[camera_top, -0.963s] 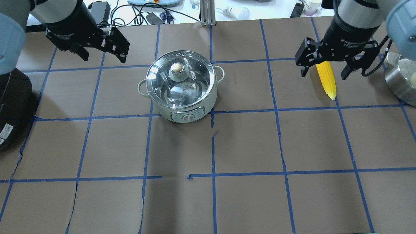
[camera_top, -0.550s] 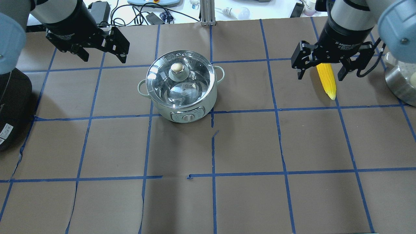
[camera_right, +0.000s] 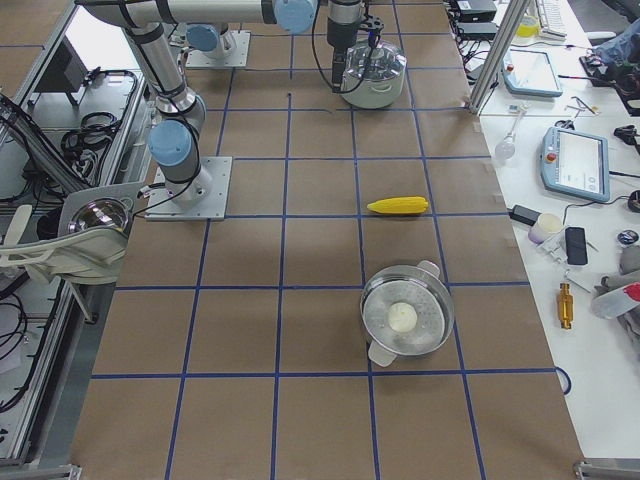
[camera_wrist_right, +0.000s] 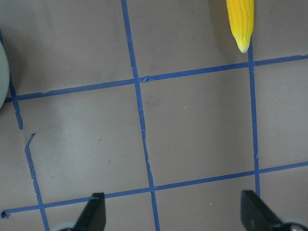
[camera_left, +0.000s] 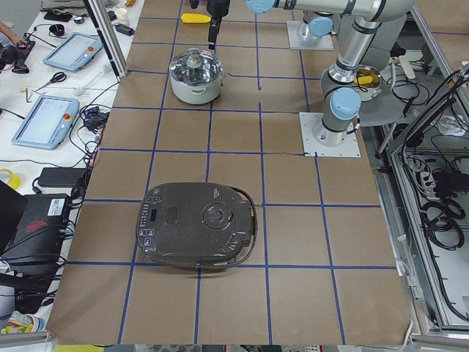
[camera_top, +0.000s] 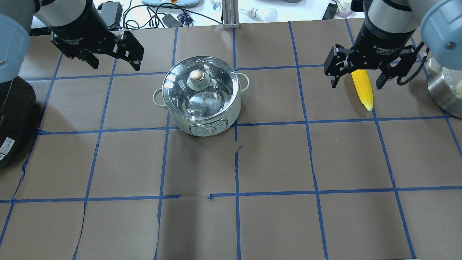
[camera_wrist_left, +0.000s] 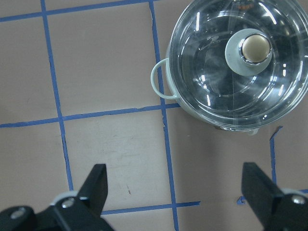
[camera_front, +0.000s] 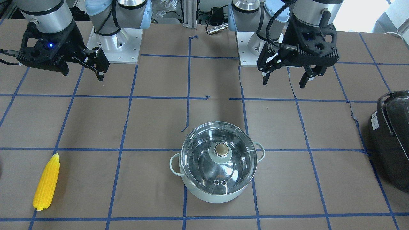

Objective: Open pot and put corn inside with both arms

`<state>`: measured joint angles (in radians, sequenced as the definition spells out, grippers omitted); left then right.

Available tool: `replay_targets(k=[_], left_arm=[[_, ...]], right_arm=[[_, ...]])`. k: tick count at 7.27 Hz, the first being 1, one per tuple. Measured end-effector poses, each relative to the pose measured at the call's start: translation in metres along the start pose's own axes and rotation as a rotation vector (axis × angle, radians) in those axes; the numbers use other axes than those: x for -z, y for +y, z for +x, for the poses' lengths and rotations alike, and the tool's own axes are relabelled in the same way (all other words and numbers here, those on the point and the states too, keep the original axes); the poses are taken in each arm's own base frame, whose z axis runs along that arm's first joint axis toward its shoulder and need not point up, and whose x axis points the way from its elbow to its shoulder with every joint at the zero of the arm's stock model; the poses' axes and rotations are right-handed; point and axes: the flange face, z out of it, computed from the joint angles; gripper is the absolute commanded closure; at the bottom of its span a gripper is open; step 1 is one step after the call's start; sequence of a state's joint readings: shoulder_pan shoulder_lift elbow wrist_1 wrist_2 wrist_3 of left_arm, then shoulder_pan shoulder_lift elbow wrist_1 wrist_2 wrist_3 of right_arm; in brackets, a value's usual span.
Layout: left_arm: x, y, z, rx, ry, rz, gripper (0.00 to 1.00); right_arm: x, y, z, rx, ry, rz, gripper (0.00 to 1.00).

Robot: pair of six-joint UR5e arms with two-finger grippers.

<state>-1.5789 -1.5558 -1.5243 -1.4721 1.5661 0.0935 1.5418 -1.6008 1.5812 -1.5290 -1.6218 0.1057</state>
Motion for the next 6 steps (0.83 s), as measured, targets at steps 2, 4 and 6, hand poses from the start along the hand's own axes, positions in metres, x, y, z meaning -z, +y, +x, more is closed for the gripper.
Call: replay_targets(k=[2,4,6], left_arm=[[0.002,-0.003,-0.001,0.008,0.019,-0.001,0.0],[-0.006,-0.006,-0.004,0.019,0.006,-0.034,0.0],[-0.025,-0.02,-0.003,0.079,0.01,-0.065,0.0]], right_arm=[[-0.001,0.0,-0.001,0.0,0.0,-0.002,0.0],[-0.003,-0.001,-0.001,0.006,-0.003,-0.003,0.0],[-0.002,-0.001,-0.001,0.016,-0.011,0.0,0.0]])
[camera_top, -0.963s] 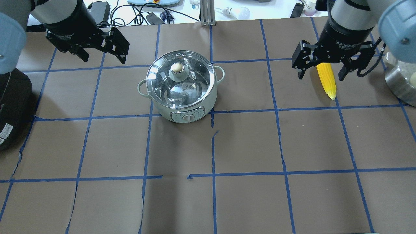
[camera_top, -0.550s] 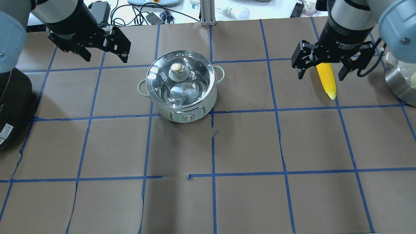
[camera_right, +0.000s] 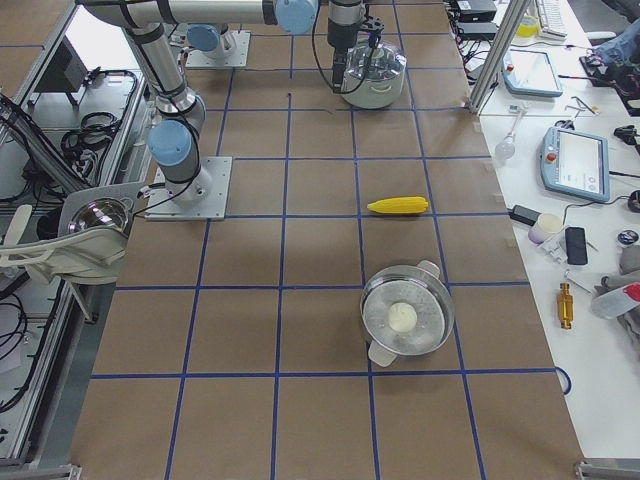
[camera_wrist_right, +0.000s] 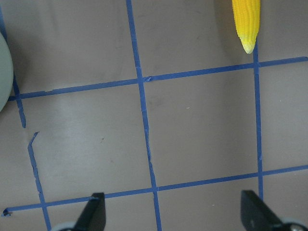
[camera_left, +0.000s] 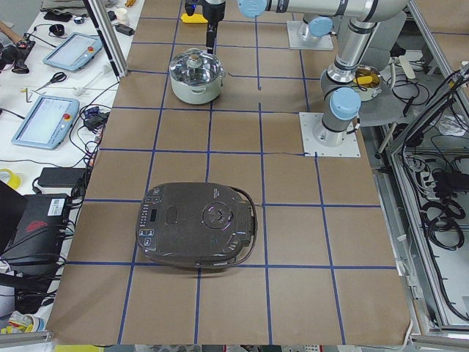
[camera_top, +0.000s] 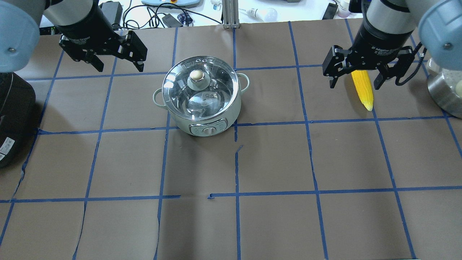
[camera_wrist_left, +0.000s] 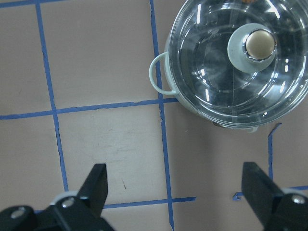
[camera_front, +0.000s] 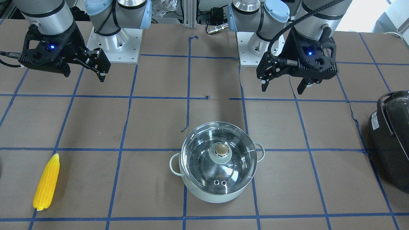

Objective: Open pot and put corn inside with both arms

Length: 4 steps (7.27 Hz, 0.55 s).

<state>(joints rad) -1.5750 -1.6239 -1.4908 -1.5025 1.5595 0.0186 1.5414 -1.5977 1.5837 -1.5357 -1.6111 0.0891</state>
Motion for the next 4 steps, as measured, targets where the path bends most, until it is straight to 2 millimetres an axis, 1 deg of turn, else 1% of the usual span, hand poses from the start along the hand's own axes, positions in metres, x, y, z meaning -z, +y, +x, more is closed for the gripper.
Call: replay_targets(k=[2,4], left_arm=[[0.006,-0.011,0.001,0.028,0.001,-0.004,0.0],[0.013,-0.011,0.001,0.032,-0.002,-0.025,0.0]], right_arm=[[-0.001,0.001,0.003,-0.011,0.019,-0.004,0.0],[-0.002,0.001,0.006,-0.002,0.049,-0.011,0.0]])
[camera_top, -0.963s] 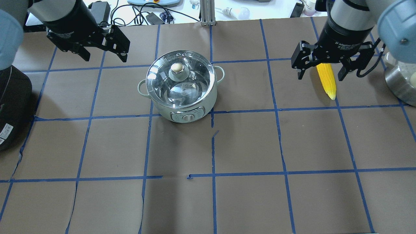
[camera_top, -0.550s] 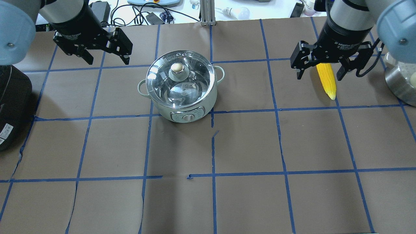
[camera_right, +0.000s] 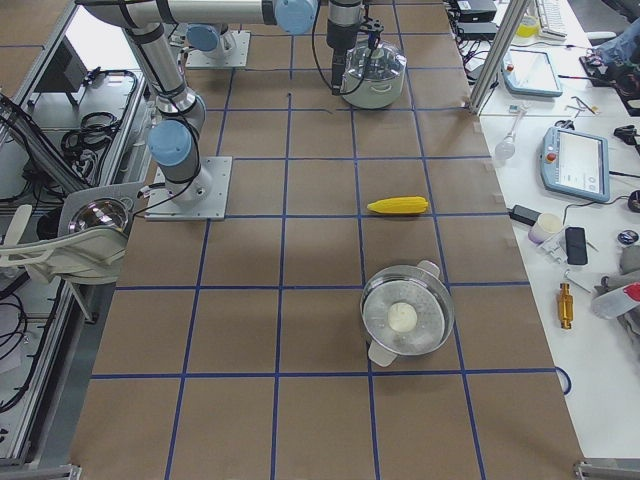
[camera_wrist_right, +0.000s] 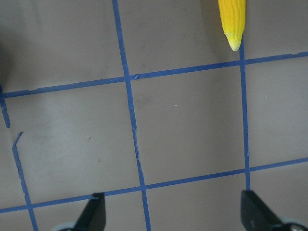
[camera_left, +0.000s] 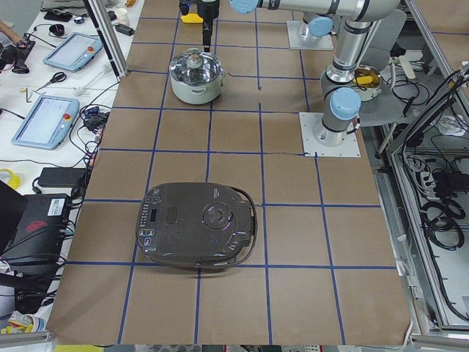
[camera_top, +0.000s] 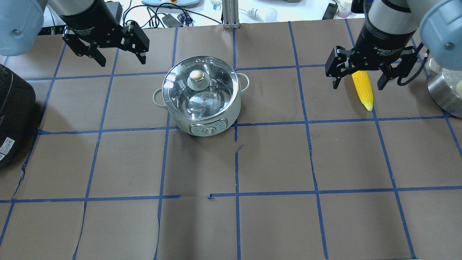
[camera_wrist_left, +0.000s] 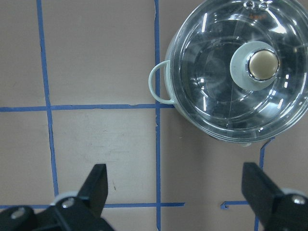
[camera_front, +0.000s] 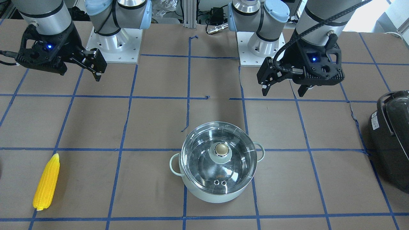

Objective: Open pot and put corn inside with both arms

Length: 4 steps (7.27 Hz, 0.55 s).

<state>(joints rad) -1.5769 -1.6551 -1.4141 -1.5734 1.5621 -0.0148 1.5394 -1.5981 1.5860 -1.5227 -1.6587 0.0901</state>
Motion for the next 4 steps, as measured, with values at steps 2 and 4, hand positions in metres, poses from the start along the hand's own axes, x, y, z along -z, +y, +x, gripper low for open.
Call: replay_targets(k=[2,4], left_arm=[[0.0004,0.0011,-0.0005,0.001,-0.001,-0.008,0.0],[-0.0003,0.0009,-0.0007,0.002,0.0,-0.009,0.0]], right_arm=[[-0.0041,-0.0029,-0.0007,0.003,0.003,-0.006,0.0],[-0.0061,-0.0026,-0.0026,0.002,-0.007,-0.014,0.0]])
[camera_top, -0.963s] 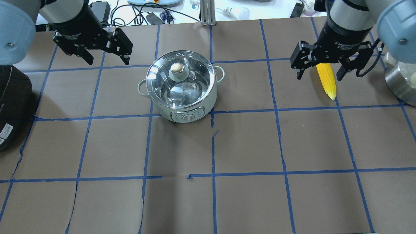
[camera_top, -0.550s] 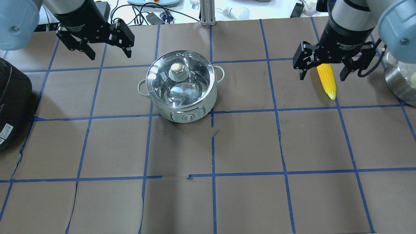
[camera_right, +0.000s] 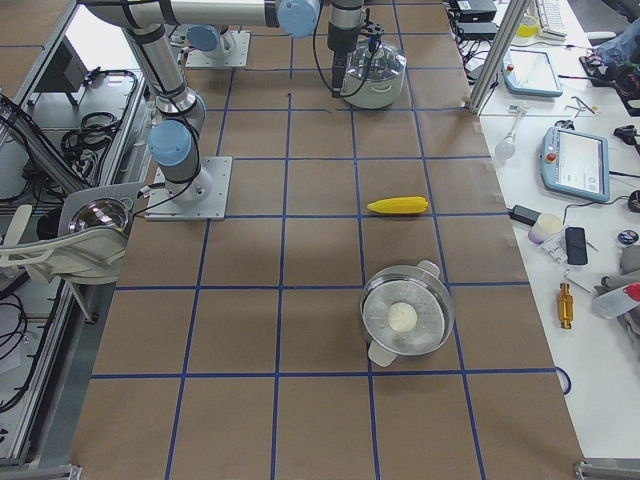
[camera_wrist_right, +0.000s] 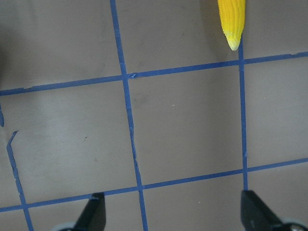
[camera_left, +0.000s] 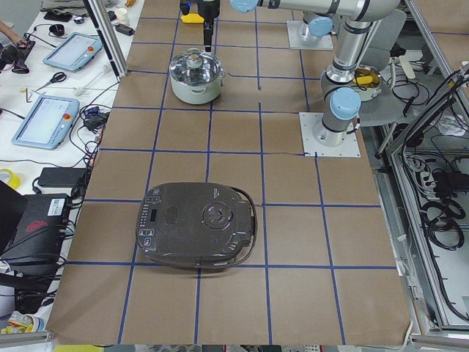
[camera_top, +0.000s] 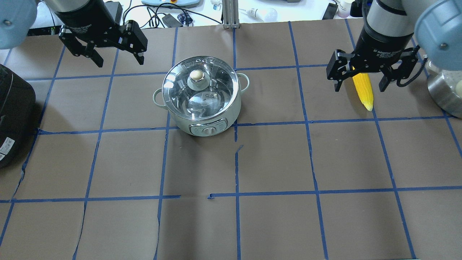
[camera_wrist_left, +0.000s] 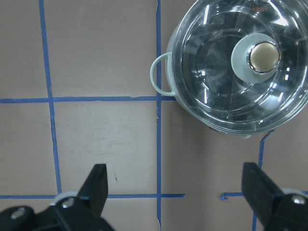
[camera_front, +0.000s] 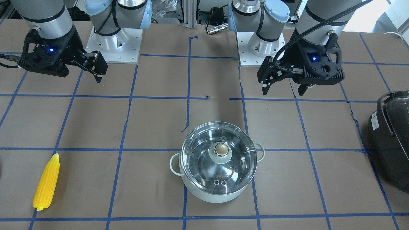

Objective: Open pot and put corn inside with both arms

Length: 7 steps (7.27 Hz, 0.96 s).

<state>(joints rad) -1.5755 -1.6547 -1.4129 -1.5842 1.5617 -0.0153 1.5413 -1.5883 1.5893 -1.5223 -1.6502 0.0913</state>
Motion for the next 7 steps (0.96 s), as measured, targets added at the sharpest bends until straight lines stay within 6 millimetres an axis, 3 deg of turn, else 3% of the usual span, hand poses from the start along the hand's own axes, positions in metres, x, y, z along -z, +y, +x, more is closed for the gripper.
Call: replay_targets(k=[2,4,6,7], left_arm=[[-0.013,-0.016,0.001,0.009,0.002,0.0,0.0],[-0.074,-0.057,0.026,0.056,0.01,-0.016,0.0],[-0.137,-0.08,0.074,0.093,0.013,-0.024,0.0],[-0.152,-0.083,0.09,0.1,0.013,-0.034,0.06]], right_arm=[[0.001,-0.001,-0.001,-0.001,-0.018,0.001,0.0],[-0.005,-0.011,0.01,-0.012,-0.012,0.013,0.0],[-0.033,-0.061,0.051,-0.067,-0.021,0.062,0.0],[-0.057,-0.093,0.076,-0.059,-0.021,0.088,0.0]])
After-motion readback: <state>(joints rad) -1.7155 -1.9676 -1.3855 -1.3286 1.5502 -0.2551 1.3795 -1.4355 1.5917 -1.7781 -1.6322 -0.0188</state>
